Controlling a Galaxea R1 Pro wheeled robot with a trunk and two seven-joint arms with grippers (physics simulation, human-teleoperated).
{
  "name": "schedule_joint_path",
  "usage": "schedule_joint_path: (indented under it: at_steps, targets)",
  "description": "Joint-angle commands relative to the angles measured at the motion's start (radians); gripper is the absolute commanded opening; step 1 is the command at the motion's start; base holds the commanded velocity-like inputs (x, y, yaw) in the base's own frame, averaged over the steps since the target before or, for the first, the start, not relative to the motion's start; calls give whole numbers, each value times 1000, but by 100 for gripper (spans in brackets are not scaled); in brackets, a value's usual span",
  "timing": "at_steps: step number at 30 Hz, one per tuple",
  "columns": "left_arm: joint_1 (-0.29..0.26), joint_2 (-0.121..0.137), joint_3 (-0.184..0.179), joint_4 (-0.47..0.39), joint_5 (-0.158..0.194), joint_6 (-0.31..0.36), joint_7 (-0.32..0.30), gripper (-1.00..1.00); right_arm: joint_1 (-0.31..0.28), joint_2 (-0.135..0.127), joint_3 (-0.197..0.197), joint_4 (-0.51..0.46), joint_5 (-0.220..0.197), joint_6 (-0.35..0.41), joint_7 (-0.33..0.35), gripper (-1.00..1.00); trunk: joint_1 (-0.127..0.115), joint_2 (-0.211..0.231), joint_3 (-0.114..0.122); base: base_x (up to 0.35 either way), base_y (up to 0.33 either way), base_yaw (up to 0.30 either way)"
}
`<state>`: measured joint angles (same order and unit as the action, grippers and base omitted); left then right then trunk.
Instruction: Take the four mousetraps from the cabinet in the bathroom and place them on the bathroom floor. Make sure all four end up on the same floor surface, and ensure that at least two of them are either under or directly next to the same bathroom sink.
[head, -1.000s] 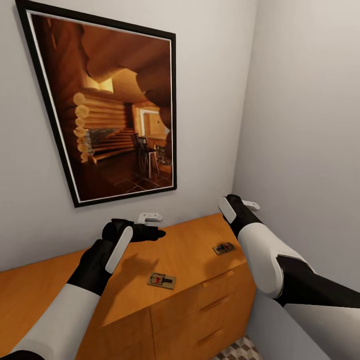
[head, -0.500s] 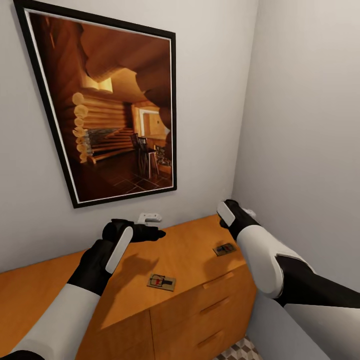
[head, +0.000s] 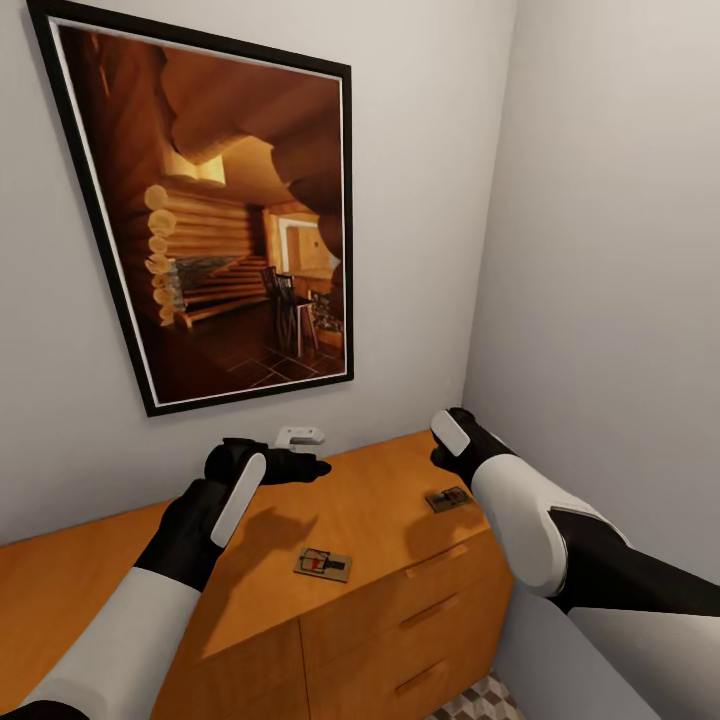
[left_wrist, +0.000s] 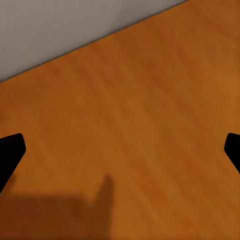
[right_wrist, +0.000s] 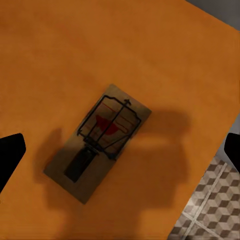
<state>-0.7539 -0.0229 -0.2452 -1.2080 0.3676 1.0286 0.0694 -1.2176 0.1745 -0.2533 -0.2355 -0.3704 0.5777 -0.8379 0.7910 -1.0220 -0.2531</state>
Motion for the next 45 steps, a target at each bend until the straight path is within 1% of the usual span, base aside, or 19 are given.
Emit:
schedule_joint_path:
  at_steps: [1,9,13,20,22,32,45]
  targets:
    - [-1,0,-1,-1,8,4,7,100,0,0,4,-2,-9,6,-6,100,0,-1,-1,0,0,0]
    - [-1,0,0,-1,6,4,7,100,-1,0,7,-7,-9,12,-3,100,0,-1,-1,0,0,0]
    - [-1,0,0,-1,7,4,7,100,0,0,8,-8,-10,8,21,100,0,-1,-1,0,0,0]
    - [-1,0,-1,-1,8,4,7,100,-1,0,8,-2,-10,3,92,100,0,-1,-1,0,0,0]
    - [-1,0,-1,-1,8,4,7,100,-1,0,8,0,-10,3,99,100,0,-1,-1,0,0,0]
    - [-1,0,-1,-1,8,4,7,100,0,0,7,23,-11,2,111,100,0,-1,-1,0,0,0]
    - [-1,0,0,1,10,4,7,100,-1,0,7,27,-10,1,113,100,0,-1,-1,0,0,0]
